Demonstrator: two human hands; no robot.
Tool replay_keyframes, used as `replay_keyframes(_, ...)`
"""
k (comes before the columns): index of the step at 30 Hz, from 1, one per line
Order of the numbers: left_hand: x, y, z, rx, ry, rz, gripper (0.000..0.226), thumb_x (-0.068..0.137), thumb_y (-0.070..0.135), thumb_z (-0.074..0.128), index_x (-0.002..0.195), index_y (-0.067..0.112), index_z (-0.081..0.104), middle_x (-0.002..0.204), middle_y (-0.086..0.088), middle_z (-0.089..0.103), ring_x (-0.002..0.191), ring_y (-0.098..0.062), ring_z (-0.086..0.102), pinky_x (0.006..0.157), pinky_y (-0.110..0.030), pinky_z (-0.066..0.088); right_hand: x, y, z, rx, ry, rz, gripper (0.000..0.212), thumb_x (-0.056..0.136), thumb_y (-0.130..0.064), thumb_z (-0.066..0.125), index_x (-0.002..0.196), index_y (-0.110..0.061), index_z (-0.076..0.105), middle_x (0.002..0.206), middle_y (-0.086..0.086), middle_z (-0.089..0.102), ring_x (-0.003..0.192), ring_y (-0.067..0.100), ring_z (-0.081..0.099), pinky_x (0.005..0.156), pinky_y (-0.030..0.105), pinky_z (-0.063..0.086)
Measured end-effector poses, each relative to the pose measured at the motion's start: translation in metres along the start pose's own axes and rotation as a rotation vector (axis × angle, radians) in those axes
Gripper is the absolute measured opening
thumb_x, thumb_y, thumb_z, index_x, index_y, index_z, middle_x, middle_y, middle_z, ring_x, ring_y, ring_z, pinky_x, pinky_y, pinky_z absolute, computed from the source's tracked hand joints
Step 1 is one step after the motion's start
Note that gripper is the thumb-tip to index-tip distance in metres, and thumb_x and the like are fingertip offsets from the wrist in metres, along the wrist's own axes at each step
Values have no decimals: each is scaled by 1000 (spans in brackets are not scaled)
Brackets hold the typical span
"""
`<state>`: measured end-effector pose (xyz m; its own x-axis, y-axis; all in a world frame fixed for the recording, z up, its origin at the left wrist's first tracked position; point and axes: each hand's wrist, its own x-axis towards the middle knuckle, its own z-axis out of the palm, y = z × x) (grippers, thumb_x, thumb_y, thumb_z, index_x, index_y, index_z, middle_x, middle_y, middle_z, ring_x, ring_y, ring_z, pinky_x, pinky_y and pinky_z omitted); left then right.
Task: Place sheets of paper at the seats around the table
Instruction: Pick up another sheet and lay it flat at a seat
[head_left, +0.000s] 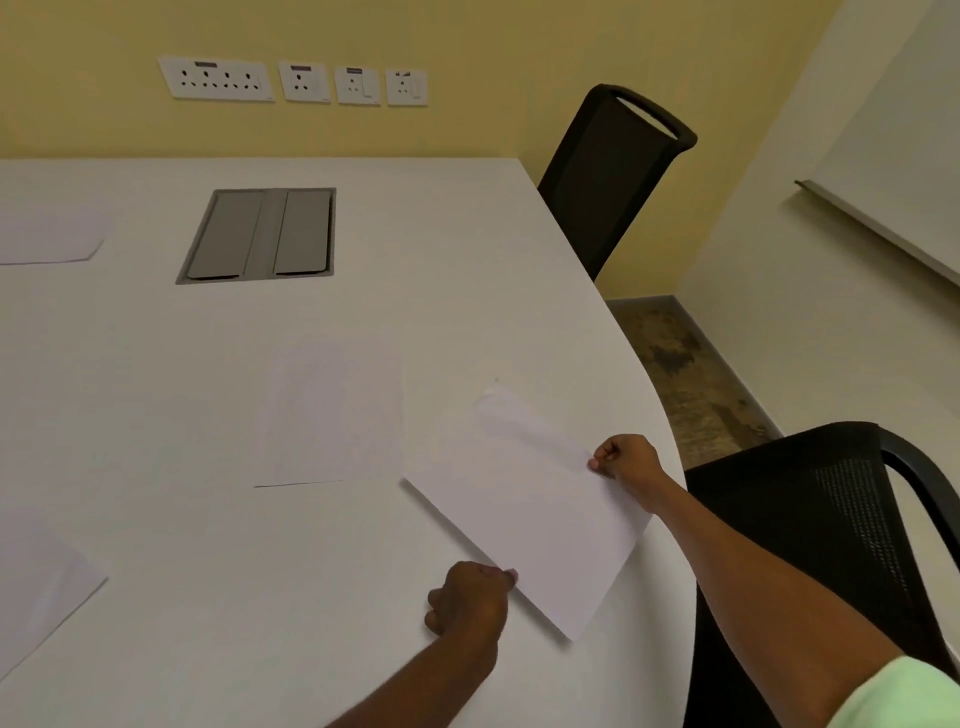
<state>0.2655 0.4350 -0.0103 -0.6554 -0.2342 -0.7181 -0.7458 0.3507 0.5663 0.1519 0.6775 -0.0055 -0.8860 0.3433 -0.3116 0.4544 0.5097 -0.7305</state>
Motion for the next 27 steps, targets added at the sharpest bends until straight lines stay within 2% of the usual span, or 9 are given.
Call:
replay_keyframes(4,0,2,16,104,-17,-27,24,76,45,72,91,26,70,86,-3,51,113,-27,42,96,-37,37,5,23,-1,-29,-7,17,16,73,5,76,68,-3,63,63,1,56,65,13,54,65,23,49)
replay_keyframes(6,-1,1,22,127,-17,-42,24,76,44,73,92,27,69,93,-5,51,113,-27,41,94,-36,38,7,30,0,-56,-5,19,16,72,5,76,67,-3,63,63,1,57,65,13,54,67,27,50)
replay_keyframes(8,-1,1,26,155,-5,-51,23,76,44,72,91,26,68,98,-7,53,114,-27,39,91,-34,37,7,34,3,-62,-4,21,16,73,6,75,67,-3,64,63,1,57,66,13,56,65,23,50)
replay_keyframes(12,4,1,28,276,46,-20,22,79,46,69,85,25,67,65,3,40,116,-24,39,94,-36,35,4,31,10,-46,16,8,8,75,13,69,73,7,64,64,3,55,59,6,56,51,5,43)
replay_keyframes(14,7,0,29,314,75,-9,25,79,48,68,89,24,69,63,4,36,115,-24,40,96,-37,36,4,27,14,-30,33,-16,12,76,19,63,72,8,62,63,4,53,51,1,59,47,3,41)
replay_keyframes(16,11,-2,30,358,99,-4,28,78,51,67,89,25,70,62,5,37,113,-24,41,94,-36,37,6,25,20,-40,46,-37,17,75,19,62,69,4,60,62,4,54,52,0,60,55,8,46)
replay_keyframes(18,15,-4,32,412,108,1,30,77,53,67,88,25,70,64,6,44,113,-23,41,93,-35,36,10,23,25,-72,53,-53,19,74,16,65,66,-2,61,63,3,58,59,5,59,61,16,51)
replay_keyframes(21,19,-10,36,463,131,42,28,77,53,67,87,27,72,89,5,65,111,-22,42,89,-34,34,15,19,32,-129,47,-78,16,74,14,65,69,-1,62,64,2,60,58,3,57,53,6,41)
replay_keyframes(27,19,-17,37,715,193,174,30,80,55,59,92,31,73,97,9,67,105,-20,45,80,-31,30,19,16,44,-178,17,-126,21,74,11,66,67,-7,59,60,-5,57,58,5,54,55,12,41)
